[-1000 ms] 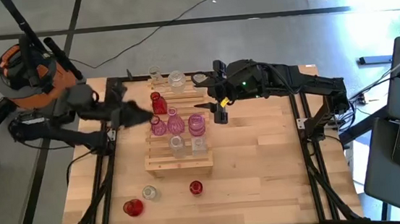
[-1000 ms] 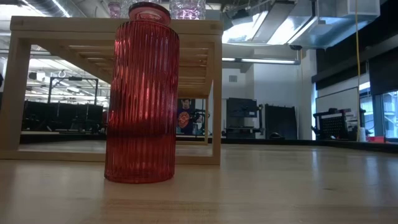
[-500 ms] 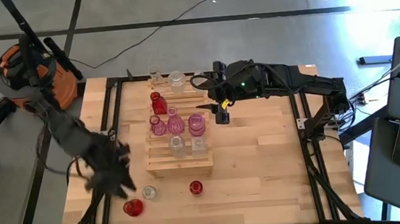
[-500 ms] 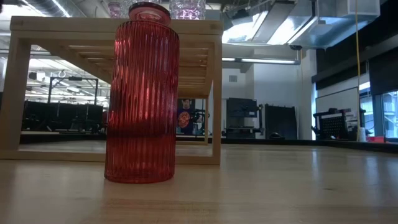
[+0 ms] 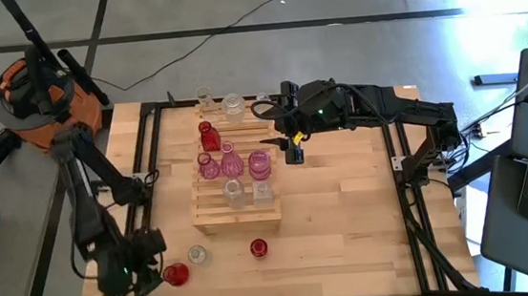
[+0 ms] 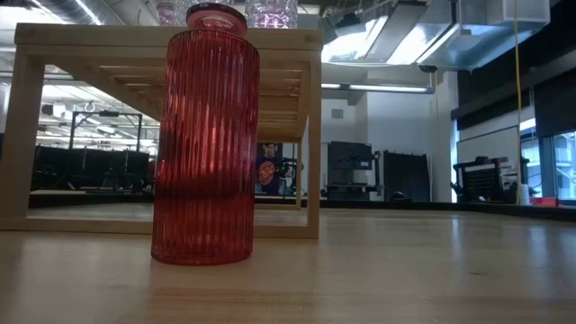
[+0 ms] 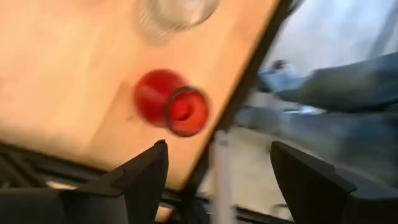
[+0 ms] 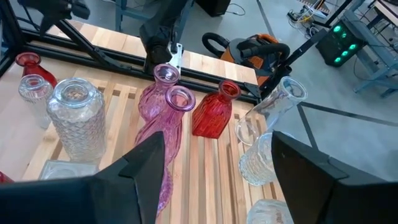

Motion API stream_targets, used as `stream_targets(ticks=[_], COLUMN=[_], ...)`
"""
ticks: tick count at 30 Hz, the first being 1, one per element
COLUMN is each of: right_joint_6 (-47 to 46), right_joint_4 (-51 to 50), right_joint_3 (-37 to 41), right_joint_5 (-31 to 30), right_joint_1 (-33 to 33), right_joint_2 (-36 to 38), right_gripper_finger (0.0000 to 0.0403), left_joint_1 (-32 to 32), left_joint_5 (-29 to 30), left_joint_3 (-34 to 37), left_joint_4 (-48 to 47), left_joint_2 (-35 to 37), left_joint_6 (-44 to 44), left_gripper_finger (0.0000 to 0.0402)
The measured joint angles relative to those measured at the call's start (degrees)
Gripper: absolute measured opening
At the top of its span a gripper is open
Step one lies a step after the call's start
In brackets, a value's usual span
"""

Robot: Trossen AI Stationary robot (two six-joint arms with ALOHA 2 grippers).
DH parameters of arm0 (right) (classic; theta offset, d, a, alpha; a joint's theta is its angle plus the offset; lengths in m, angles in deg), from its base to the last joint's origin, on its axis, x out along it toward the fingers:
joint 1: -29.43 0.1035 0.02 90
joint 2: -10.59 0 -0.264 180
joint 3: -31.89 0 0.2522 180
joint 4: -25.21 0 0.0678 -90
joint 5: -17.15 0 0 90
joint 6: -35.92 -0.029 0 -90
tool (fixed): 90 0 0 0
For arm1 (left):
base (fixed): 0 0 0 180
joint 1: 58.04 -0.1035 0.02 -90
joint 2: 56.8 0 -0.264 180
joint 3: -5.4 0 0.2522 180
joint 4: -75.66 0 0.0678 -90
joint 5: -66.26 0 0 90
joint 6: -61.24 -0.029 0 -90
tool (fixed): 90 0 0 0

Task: Sort vases onto shelf
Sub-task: Put the red vase on the shelf aligned with the other red vase

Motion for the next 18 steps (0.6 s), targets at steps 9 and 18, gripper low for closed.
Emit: stream_targets(ticks=[9,18], right_joint_6=[0.0,-1.4], right_joint_4=[0.0,0.1], right_joint_3=[0.0,0.0], right_joint_5=[0.2,0.2], right_joint_1=[0.0,0.1], right_joint_2=[0.0,0.0], right_gripper_finger=[0.0243,0.0243], left_joint_1=[1.5,0.9], left_joint_5=[-0.9,-0.2], left_joint_3=[0.0,0.0], left_joint_4=[-5.0,-9.2], left_joint_2=[-10.4,-12.5], left_joint_6=[7.4,16.7], left_gripper_finger=[0.0275,0.0275])
